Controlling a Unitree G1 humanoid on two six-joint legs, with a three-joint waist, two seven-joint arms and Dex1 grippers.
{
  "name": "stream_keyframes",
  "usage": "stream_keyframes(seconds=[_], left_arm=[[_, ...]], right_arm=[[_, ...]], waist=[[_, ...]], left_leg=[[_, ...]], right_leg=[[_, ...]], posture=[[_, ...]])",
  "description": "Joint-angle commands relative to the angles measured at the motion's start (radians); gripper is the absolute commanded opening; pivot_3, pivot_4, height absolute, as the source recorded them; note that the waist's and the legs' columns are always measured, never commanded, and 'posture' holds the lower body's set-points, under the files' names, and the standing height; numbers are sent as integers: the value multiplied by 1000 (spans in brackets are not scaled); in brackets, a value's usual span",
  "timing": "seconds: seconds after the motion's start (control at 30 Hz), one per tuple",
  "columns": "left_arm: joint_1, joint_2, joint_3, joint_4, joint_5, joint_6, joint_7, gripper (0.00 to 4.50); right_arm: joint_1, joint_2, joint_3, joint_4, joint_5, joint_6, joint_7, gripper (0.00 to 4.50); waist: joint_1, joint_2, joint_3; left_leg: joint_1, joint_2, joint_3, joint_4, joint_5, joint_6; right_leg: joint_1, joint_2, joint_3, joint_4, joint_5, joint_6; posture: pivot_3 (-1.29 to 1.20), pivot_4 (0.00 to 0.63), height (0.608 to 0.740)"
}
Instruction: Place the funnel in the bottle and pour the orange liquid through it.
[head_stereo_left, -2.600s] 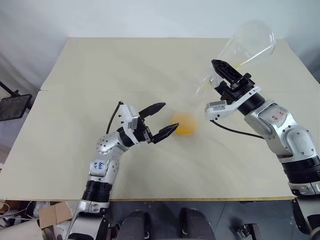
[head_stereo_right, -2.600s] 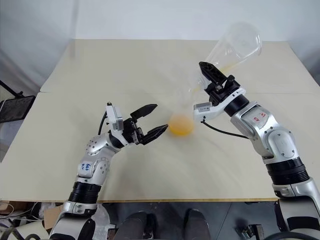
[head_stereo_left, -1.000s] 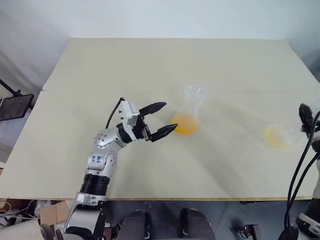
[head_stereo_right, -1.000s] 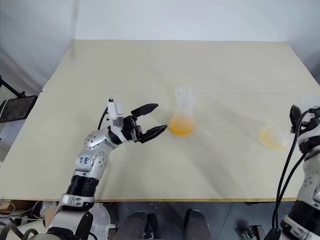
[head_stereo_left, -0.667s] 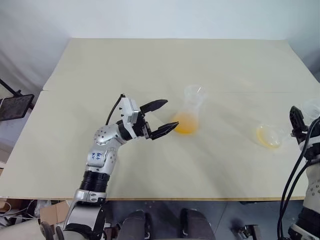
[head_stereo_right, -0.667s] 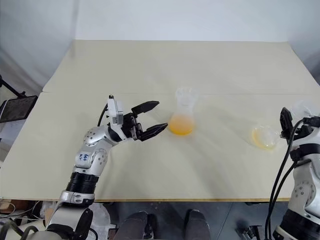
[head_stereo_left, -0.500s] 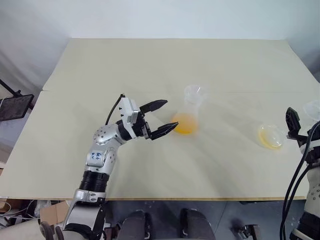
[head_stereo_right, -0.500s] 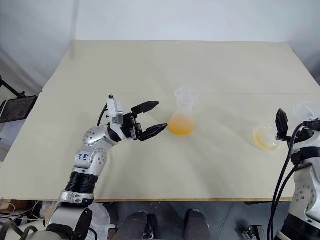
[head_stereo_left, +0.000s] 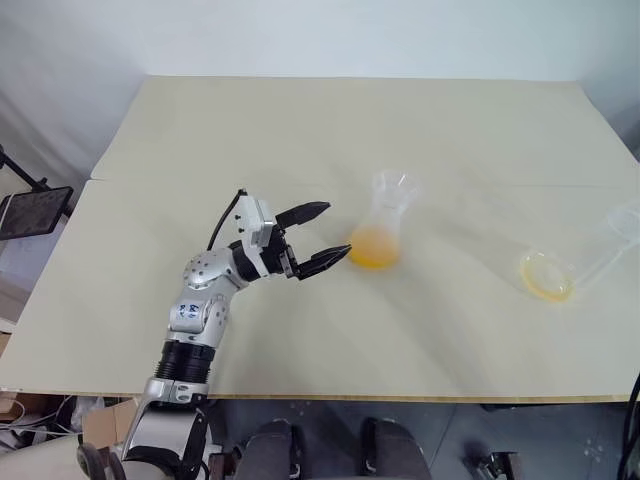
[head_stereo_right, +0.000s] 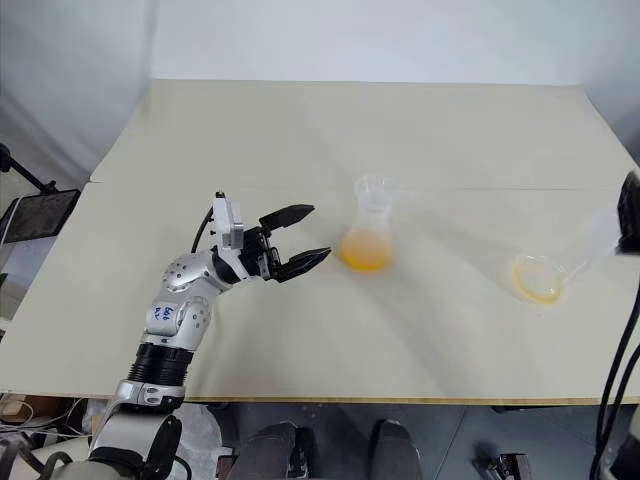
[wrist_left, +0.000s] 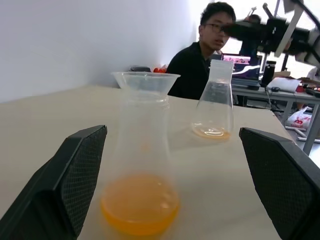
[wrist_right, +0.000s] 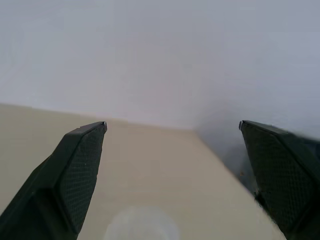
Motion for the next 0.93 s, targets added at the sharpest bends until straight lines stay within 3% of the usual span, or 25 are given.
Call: stream_keyframes(seconds=[0.03, 0.13, 0.27, 0.67, 0.77, 0.93], left_arm=[[-26, 24, 14, -8, 10, -11, -8, 4500], [-17, 67, 21, -8, 8, -4, -34, 4500], [19, 147, 47, 7, 22, -21, -57, 4500], [246, 324, 104, -147, 28, -2, -73, 4500], [260, 342, 121, -171, 24, 25, -47, 4500], [292, 356, 136, -212, 39, 1, -34, 4500]], right_arm=[[-76, -77, 51, -16, 78, -26, 116, 4465], [-82, -121, 157, -46, 199, 60, 273, 4465], [0, -77, 221, -66, 289, 38, 442, 4465], [331, -102, 236, -24, 210, -153, 828, 4465], [378, -124, 246, 23, 175, -213, 924, 4465], [369, -132, 254, 98, 144, -270, 966, 4465]], waist=[[0, 0, 0], [-3, 0, 0], [3, 0, 0], [6, -1, 0], [6, -1, 0], [4, -1, 0]], left_leg=[[0, 0, 0, 0, 0, 0], [1, 1, 0, 0, 0, 0], [0, 0, -1, -1, 0, 0], [0, 2, -2, 0, -1, 1], [1, 2, -2, 1, -1, 1], [2, 3, -2, 0, -1, 1]], right_leg=[[0, 0, 0, 0, 0, 0], [0, 1, -1, 0, 0, 0], [0, 1, -1, 0, 0, 0], [1, -1, -2, -1, 1, 1], [3, -1, -1, -1, 1, 1], [3, -1, -1, -1, 1, 1]], posture=[[0, 150, 740], [0, 150, 740], [0, 150, 740], [0, 150, 740], [0, 150, 740], [0, 150, 740]])
